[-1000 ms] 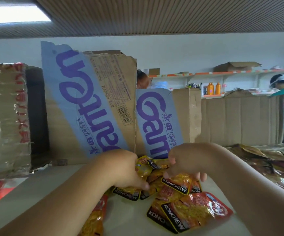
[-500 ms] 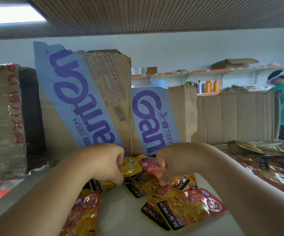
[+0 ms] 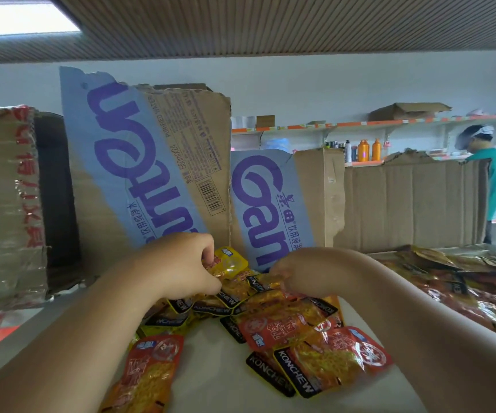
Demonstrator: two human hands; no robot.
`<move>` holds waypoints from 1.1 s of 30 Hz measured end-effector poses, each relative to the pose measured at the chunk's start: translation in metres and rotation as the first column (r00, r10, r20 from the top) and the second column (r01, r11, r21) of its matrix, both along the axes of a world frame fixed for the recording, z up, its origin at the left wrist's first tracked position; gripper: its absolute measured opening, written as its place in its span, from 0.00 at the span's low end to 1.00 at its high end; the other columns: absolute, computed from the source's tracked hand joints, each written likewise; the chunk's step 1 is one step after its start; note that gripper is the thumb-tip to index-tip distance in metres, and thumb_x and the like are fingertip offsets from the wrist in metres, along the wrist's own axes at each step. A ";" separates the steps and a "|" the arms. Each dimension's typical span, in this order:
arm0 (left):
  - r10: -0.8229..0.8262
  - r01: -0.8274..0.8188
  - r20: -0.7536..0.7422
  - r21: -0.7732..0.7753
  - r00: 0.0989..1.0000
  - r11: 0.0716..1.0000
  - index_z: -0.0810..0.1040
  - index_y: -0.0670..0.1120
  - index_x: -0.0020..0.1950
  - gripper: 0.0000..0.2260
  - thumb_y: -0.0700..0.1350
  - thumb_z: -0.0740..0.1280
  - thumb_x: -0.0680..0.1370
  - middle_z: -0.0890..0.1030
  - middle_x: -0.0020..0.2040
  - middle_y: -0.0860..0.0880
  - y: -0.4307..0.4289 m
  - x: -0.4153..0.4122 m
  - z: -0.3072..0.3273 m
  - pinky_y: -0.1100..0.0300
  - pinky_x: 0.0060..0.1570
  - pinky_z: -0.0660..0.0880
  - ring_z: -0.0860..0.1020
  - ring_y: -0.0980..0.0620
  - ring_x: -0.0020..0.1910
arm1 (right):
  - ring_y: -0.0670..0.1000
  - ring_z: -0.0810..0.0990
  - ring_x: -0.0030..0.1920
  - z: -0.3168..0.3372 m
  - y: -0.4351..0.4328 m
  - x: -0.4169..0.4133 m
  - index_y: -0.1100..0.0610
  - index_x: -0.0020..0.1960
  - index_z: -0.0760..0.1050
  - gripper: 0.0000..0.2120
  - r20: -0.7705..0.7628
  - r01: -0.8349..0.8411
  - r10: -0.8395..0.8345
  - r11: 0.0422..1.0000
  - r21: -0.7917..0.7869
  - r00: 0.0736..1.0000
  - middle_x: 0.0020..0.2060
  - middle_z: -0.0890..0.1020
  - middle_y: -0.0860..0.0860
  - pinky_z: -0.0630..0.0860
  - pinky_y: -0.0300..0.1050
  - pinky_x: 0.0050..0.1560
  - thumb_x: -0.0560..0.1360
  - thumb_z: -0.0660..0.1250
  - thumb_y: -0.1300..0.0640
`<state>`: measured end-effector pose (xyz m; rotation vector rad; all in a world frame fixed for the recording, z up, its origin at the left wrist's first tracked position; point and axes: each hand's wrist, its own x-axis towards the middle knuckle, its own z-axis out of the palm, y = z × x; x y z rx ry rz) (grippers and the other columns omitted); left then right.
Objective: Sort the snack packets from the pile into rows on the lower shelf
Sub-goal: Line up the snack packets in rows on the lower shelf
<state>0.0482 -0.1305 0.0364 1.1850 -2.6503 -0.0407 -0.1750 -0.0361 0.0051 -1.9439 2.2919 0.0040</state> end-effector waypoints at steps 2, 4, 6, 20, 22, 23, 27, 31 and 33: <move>-0.003 0.003 0.012 0.006 1.000 1.000 0.73 0.59 0.49 0.16 0.60 0.75 0.68 0.76 0.46 0.56 0.000 0.000 0.001 0.58 0.35 0.69 0.76 0.56 0.43 | 0.51 0.78 0.57 0.008 0.005 -0.001 0.44 0.67 0.76 0.14 0.154 -0.002 0.009 0.999 -0.049 0.988 0.57 0.80 0.47 0.79 0.48 0.60 0.83 0.62 0.53; -0.007 0.007 0.018 0.011 1.000 1.000 0.73 0.59 0.50 0.16 0.61 0.75 0.69 0.76 0.47 0.57 -0.001 0.000 0.001 0.58 0.37 0.71 0.76 0.56 0.44 | 0.48 0.81 0.52 0.014 0.010 -0.003 0.41 0.61 0.79 0.12 0.266 -0.019 0.040 0.996 -0.083 0.963 0.53 0.81 0.43 0.82 0.45 0.53 0.81 0.64 0.52; -0.015 0.015 0.015 0.025 1.000 1.000 0.73 0.60 0.50 0.16 0.60 0.75 0.69 0.76 0.48 0.58 -0.001 0.000 0.000 0.58 0.37 0.71 0.76 0.56 0.45 | 0.45 0.81 0.47 0.014 0.012 -0.005 0.41 0.58 0.82 0.11 0.275 -0.044 0.069 0.994 -0.097 0.959 0.48 0.82 0.41 0.82 0.43 0.48 0.80 0.64 0.52; -0.031 0.030 0.019 0.048 0.999 0.998 0.73 0.61 0.50 0.17 0.62 0.75 0.68 0.76 0.48 0.58 -0.004 0.000 0.000 0.59 0.36 0.70 0.77 0.56 0.44 | 0.46 0.71 0.37 0.009 0.008 0.028 0.50 0.40 0.69 0.25 -0.011 -0.038 0.036 0.989 -0.140 0.999 0.37 0.73 0.46 0.64 0.43 0.36 0.73 0.64 0.27; -0.033 0.032 0.010 0.044 0.999 0.999 0.73 0.61 0.50 0.17 0.61 0.76 0.68 0.76 0.48 0.58 -0.004 0.001 -0.001 0.59 0.36 0.71 0.77 0.56 0.44 | 0.46 0.71 0.37 0.010 0.010 0.029 0.51 0.41 0.70 0.24 -0.014 -0.049 0.049 0.998 -0.032 0.999 0.37 0.73 0.45 0.64 0.43 0.36 0.73 0.68 0.30; -0.034 0.034 0.005 0.042 0.999 0.999 0.73 0.61 0.50 0.17 0.61 0.76 0.68 0.76 0.48 0.59 -0.004 0.001 0.000 0.59 0.36 0.71 0.77 0.56 0.44 | 0.46 0.71 0.38 0.012 0.011 0.027 0.53 0.44 0.72 0.24 0.006 -0.058 0.058 0.998 -0.009 0.998 0.38 0.73 0.45 0.64 0.42 0.36 0.74 0.68 0.31; -0.042 0.043 -0.009 0.031 0.999 0.999 0.73 0.60 0.50 0.17 0.61 0.76 0.68 0.75 0.49 0.60 -0.007 0.001 -0.002 0.59 0.37 0.72 0.77 0.57 0.45 | 0.46 0.75 0.43 0.021 0.020 0.019 0.52 0.49 0.76 0.20 0.095 -0.075 0.075 0.997 -0.005 0.993 0.41 0.77 0.45 0.69 0.44 0.42 0.74 0.71 0.35; -0.048 0.048 -0.033 0.018 0.998 0.999 0.73 0.62 0.50 0.18 0.62 0.76 0.67 0.76 0.49 0.60 -0.009 0.000 -0.002 0.55 0.41 0.79 0.79 0.57 0.44 | 0.50 0.79 0.49 0.022 0.021 0.016 0.46 0.47 0.74 0.13 0.111 -0.056 0.059 0.998 -0.031 0.992 0.48 0.80 0.46 0.74 0.47 0.46 0.72 0.77 0.44; -0.044 0.045 -0.061 0.007 0.997 0.999 0.72 0.64 0.50 0.18 0.62 0.76 0.66 0.78 0.49 0.58 -0.012 0.001 -0.002 0.51 0.44 0.82 0.79 0.57 0.44 | 0.51 0.79 0.53 0.023 0.020 0.015 0.45 0.49 0.73 0.15 0.135 -0.034 0.046 0.995 -0.091 0.990 0.54 0.80 0.47 0.77 0.48 0.51 0.71 0.78 0.50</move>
